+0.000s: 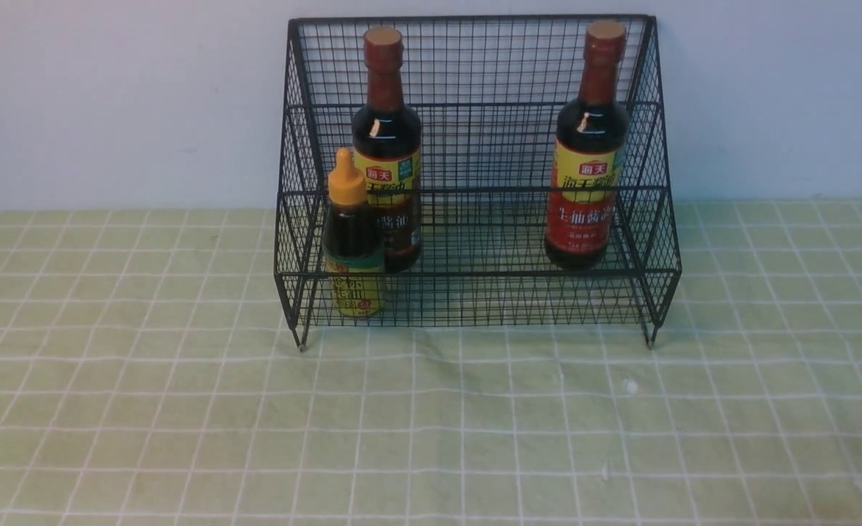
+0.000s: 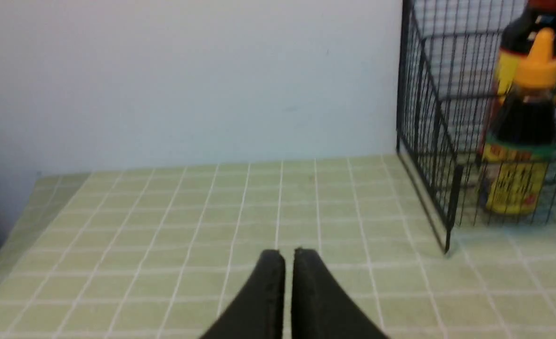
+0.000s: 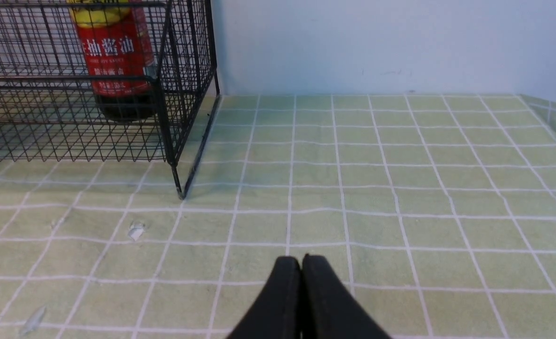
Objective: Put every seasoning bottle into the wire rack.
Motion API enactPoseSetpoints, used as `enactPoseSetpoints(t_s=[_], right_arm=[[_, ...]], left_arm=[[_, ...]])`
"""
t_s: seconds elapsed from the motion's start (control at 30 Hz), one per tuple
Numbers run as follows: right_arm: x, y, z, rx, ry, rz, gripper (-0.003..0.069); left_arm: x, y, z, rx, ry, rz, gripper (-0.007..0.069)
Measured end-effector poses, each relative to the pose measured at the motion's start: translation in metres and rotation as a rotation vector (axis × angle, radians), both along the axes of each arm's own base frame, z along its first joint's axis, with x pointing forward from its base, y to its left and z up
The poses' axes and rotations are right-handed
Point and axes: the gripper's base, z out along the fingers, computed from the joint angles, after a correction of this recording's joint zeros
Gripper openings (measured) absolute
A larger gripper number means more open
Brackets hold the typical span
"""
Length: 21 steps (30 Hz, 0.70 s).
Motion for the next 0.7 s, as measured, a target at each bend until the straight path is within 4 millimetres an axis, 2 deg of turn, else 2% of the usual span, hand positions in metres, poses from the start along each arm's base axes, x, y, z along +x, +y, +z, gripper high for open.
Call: enactPoseSetpoints(t_s=[0.1, 0.17, 0.7], right_arm=[[0.000, 0.000, 0.000, 0.000, 0.000, 0.000, -0.0014], [0.000, 0.000, 0.000, -0.001, 0.000, 0.000, -0.0014], [0.000, 0.000, 0.000, -0.001, 0.000, 0.000, -0.0014]], left_arm=[[0.004, 0.000, -0.042, -0.005, 0.108, 0.001, 0.0007], [0.004, 0.000, -0.052, -0.008, 0.149, 0.002, 0.0007], [0.004, 0.000, -0.052, -0.016, 0.148, 0.001, 0.0007]])
